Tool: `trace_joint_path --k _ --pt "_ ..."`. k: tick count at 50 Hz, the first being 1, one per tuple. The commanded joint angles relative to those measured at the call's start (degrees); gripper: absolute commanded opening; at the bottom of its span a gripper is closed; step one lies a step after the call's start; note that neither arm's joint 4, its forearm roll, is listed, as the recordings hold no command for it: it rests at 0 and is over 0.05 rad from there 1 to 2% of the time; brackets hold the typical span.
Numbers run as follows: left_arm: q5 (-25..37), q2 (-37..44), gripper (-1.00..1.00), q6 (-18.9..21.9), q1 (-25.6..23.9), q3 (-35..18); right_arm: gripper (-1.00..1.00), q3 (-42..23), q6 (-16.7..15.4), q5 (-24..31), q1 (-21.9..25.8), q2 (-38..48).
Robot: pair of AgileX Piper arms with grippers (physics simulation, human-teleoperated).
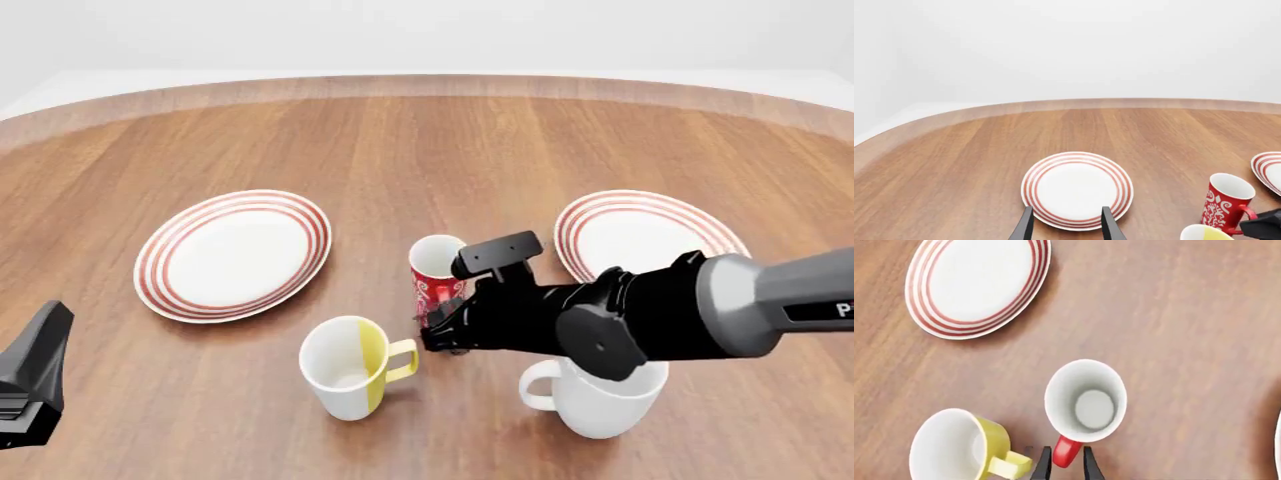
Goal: Put the red mug on the left plate.
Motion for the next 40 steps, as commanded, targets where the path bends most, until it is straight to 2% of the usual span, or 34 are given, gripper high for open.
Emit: trace_joint_path --k 1,19,39,40 --pt "0.0 0.0 1.0 0.0 0.0 0.0 -1.0 0.4 0.4 -0.2 0.4 -0.3" --pt "0.0 0.0 1.0 0.0 0.0 0.0 -1.0 1.1 -0.2 0.0 1.1 -3.0" --pt "0.0 0.0 1.0 0.0 0.0 0.0 -1.0 0.2 -4.2 2.2 0.4 -7.6" --pt "0.0 0.0 1.0 0.0 0.0 0.0 -1.0 0.1 -5.2 2.3 0.3 -7.8"
